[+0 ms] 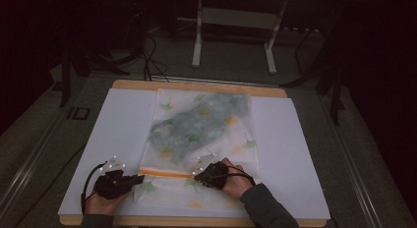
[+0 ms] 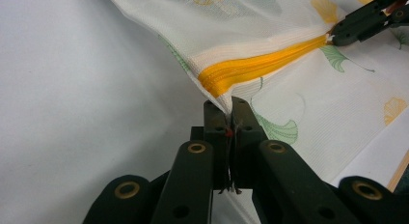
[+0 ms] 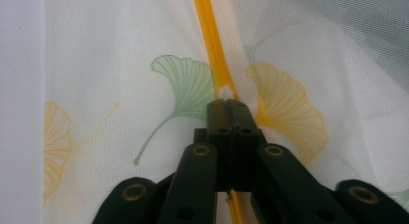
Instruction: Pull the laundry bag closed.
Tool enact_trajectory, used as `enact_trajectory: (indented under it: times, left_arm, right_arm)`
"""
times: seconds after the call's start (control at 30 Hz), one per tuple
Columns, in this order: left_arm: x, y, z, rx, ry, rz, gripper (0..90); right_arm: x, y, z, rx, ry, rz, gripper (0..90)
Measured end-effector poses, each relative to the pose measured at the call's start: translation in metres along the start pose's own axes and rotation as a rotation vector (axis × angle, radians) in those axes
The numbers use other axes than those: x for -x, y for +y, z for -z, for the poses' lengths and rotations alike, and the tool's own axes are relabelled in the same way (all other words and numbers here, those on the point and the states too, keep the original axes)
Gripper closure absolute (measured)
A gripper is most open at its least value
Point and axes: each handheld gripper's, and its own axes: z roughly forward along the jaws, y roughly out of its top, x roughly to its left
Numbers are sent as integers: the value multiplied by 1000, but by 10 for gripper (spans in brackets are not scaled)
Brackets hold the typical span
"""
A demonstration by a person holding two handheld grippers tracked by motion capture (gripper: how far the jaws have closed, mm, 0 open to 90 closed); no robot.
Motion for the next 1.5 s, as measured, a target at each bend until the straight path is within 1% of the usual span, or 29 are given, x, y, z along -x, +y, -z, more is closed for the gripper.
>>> enact_trajectory:
  times: [0.37, 0.43, 0.73, 0.97, 1.2, 1.27, 1.33, 1.5]
  left_arm:
    - [0, 0, 0, -1, 1, -1, 879]
    - [0, 0, 0, 0, 1, 1, 879]
    - [0, 0, 0, -2, 3, 0, 879]
    - [0, 0, 0, -2, 3, 1, 879]
    - [0, 0, 0, -3, 4, 2, 879]
    - [-1, 0, 0, -3, 4, 4, 879]
    - [-1, -1, 0, -1, 4, 6, 879]
    - [-1, -1, 0, -1, 4, 7, 879]
  right_arm:
    - [2, -1, 2, -8, 8, 7, 900]
    - [3, -4, 3, -3, 9, -3, 900]
    - [3, -10, 7, -5, 6, -8, 900]
    - [5, -18, 12, -5, 2, -26, 900]
    - [5, -20, 14, -2, -3, -29, 900]
    - [5, -21, 15, -12, -5, -28, 900]
    - [5, -23, 16, -11, -7, -27, 900]
    - [7, -31, 21, -16, -15, -40, 900]
